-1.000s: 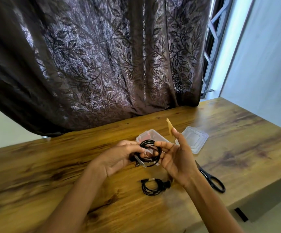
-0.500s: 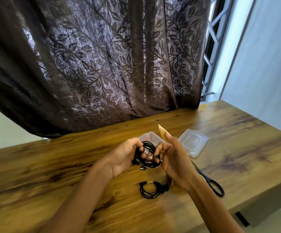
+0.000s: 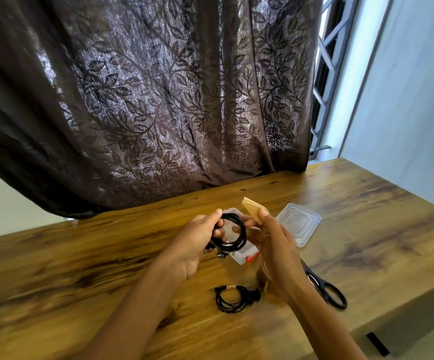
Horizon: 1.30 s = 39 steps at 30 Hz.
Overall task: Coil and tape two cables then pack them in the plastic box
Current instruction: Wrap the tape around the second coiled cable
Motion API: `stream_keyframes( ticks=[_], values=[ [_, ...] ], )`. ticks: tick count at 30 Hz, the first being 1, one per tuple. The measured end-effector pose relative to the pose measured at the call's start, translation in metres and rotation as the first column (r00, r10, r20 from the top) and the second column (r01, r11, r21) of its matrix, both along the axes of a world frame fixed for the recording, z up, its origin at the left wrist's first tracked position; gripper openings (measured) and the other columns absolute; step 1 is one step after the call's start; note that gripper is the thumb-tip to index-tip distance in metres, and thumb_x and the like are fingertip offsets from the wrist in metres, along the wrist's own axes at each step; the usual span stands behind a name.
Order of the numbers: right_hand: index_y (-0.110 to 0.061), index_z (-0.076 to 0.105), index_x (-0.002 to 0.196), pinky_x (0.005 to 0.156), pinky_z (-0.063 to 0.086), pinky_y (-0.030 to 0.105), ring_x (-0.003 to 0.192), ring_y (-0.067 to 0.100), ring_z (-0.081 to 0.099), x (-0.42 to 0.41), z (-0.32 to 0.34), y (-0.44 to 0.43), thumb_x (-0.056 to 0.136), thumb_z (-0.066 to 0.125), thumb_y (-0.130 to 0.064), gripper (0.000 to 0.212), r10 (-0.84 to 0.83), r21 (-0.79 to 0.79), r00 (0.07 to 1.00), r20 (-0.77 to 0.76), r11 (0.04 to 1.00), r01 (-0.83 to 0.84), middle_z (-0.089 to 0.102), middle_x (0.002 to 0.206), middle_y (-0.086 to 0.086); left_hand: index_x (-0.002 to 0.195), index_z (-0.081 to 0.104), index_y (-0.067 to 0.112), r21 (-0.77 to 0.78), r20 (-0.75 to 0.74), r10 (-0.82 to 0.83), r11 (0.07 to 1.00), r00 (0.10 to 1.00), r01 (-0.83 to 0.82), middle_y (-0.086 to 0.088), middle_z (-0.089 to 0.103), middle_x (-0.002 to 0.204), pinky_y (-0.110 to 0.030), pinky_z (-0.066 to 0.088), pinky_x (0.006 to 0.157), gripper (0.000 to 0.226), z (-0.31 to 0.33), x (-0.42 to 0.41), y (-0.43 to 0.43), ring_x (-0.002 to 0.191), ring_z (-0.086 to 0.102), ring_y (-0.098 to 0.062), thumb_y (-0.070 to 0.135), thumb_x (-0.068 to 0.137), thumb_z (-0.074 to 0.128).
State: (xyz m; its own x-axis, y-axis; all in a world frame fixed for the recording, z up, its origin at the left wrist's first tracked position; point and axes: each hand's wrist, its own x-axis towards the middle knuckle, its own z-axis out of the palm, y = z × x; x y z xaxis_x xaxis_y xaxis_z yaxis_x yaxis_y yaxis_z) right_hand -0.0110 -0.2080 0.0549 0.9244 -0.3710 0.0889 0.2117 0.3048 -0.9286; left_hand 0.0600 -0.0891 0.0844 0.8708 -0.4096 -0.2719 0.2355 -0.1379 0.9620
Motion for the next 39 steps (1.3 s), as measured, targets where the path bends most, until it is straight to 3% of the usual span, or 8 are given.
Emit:
stream_keyframes(
  ticks=[3, 6, 10, 15, 30, 34, 37, 39],
  values=[
    [-0.018, 0.065, 0.083, 0.068, 0.049, 0.024, 0.077, 0.011, 0.064, -0.001, 0.004, 0.006, 0.084, 0.055, -0.04, 0.023, -0.301, -0.212, 0.941, 0.152, 0.921, 0.328, 0.069, 0.079, -0.004, 0.067, 0.046, 0.019, 0.024, 0.081, 0.013, 1.0, 0.997, -0.015, 0.009, 0.041, 0.05, -0.034, 0.037, 0.079, 0.035, 0.005, 0.001, 0.0, 0.063, 0.045, -0.015, 0.034, 0.098, 0.039],
    [-0.016, 0.063, 0.084, 0.074, 0.047, 0.017, 0.083, 0.004, 0.057, 0.003, 0.006, 0.008, 0.084, 0.061, -0.029, 0.013, -0.457, -0.438, 0.733, 0.504, 0.596, 0.673, 0.063, 0.086, -0.009, 0.064, 0.045, 0.02, 0.029, 0.138, -0.013, 1.0, 0.99, 0.009, 0.01, 0.04, 0.049, -0.033, 0.036, 0.078, 0.038, 0.009, -0.002, -0.003, 0.062, 0.045, -0.013, 0.034, 0.098, 0.038],
    [-0.01, 0.065, 0.088, 0.077, 0.047, 0.034, 0.087, 0.017, 0.056, 0.015, -0.002, 0.001, 0.082, 0.068, -0.014, 0.009, -0.274, -0.496, 0.489, 0.828, 0.047, 0.867, 0.07, 0.086, 0.005, 0.066, 0.048, 0.02, 0.041, 0.171, -0.042, 0.999, 0.984, 0.035, 0.01, 0.041, 0.051, -0.031, 0.036, 0.079, 0.037, 0.013, -0.006, -0.007, 0.062, 0.046, -0.012, 0.035, 0.098, 0.038],
    [-0.008, 0.068, 0.08, 0.082, 0.045, 0.039, 0.089, 0.02, 0.055, 0.021, -0.004, -0.003, 0.08, 0.071, -0.011, 0.005, -0.156, -0.487, 0.465, 0.872, -0.168, 0.857, 0.073, 0.087, 0.004, 0.064, 0.047, 0.019, 0.015, 0.207, -0.074, 0.997, 0.975, 0.073, 0.007, 0.04, 0.056, -0.025, 0.035, 0.069, 0.037, 0.018, -0.012, -0.007, 0.061, 0.044, -0.01, 0.03, 0.099, 0.037],
    [-0.009, 0.066, 0.106, 0.085, 0.046, 0.034, 0.102, 0.015, 0.052, 0.007, 0.0, -0.003, 0.087, 0.058, -0.028, 0.027, -0.092, -0.799, 0.796, 0.598, 0.018, 0.602, 0.067, 0.106, 0.003, 0.069, 0.053, 0.024, 0.028, 0.239, -0.169, 0.986, 0.956, 0.167, 0.011, 0.041, 0.065, -0.025, 0.035, 0.073, 0.035, 0.021, -0.012, 0.002, 0.064, 0.039, -0.006, 0.032, 0.099, 0.036],
    [-0.015, 0.064, 0.109, 0.088, 0.042, 0.022, 0.105, 0.007, 0.052, 0.0, 0.015, 0.0, 0.086, 0.05, -0.051, 0.045, -0.033, -0.802, 0.896, 0.443, 0.432, 0.413, 0.061, 0.109, -0.007, 0.064, 0.05, 0.022, 0.0, 0.237, -0.116, 0.993, 0.964, 0.12, 0.013, 0.046, 0.056, -0.02, 0.033, 0.062, 0.039, 0.024, -0.013, 0.003, 0.062, 0.042, -0.005, 0.03, 0.099, 0.036],
    [-0.012, 0.063, 0.099, 0.078, 0.048, 0.018, 0.092, 0.005, 0.06, 0.0, 0.025, -0.002, 0.092, 0.05, -0.034, 0.026, -0.064, -0.499, 0.926, 0.373, 0.827, 0.258, 0.066, 0.093, -0.006, 0.063, 0.046, 0.022, 0.002, 0.246, -0.129, 0.991, 0.961, 0.132, 0.016, 0.043, 0.048, -0.022, 0.032, 0.066, 0.039, 0.025, -0.012, 0.004, 0.066, 0.041, -0.008, 0.03, 0.099, 0.034],
    [-0.008, 0.06, 0.096, 0.072, 0.051, 0.018, 0.083, 0.005, 0.063, 0.003, 0.028, -0.007, 0.089, 0.051, -0.026, 0.021, -0.013, -0.379, 0.963, 0.271, 0.918, 0.119, 0.067, 0.086, -0.002, 0.063, 0.043, 0.021, -0.006, 0.244, -0.138, 0.99, 0.96, 0.143, 0.015, 0.042, 0.048, -0.026, 0.032, 0.069, 0.039, 0.025, -0.013, 0.004, 0.067, 0.041, -0.011, 0.031, 0.099, 0.034]
  ],
)
